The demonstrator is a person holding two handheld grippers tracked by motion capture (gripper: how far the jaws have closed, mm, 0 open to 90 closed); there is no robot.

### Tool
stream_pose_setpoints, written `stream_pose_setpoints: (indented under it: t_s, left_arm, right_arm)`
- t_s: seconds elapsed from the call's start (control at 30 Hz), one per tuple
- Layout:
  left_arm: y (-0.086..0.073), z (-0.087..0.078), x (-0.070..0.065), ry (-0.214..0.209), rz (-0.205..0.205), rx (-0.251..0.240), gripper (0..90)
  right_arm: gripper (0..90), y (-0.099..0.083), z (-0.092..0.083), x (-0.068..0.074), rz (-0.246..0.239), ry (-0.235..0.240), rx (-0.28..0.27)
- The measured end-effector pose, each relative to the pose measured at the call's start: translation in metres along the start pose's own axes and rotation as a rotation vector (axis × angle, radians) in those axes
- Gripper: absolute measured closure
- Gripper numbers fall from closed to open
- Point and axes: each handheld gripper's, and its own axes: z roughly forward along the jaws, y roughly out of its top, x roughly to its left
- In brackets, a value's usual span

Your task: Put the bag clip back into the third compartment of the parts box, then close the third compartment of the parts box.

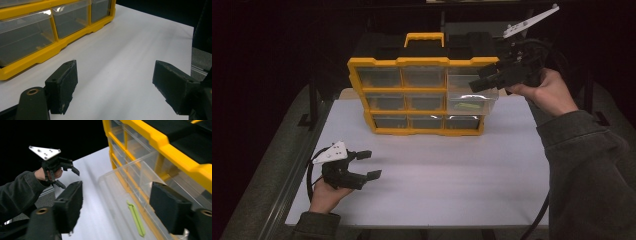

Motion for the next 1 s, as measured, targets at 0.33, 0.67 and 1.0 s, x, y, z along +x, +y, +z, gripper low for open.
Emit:
stream_pose_setpoints:
  t_s: [0.33, 0.67, 1.0]
  left_arm:
    - [0.0, 0.001, -0.001, 0.001, 0.003, 0.004, 20.3]
    - [0.0, 0.001, -0.001, -0.001, -0.016, 0.007, 20.3]
    - [-0.001, 0.002, -0.002, 0.004, -0.018, 0.013, 20.3]
  right_arm:
    - [27.7, -0.009, -0.003, 0.025, -0.042, 0.025, -0.013]
    - [38.3, -0.019, -0.003, 0.04, -0.086, 0.044, -0.016]
    - [52.1, -0.028, 0.002, 0.042, -0.109, 0.072, -0.003]
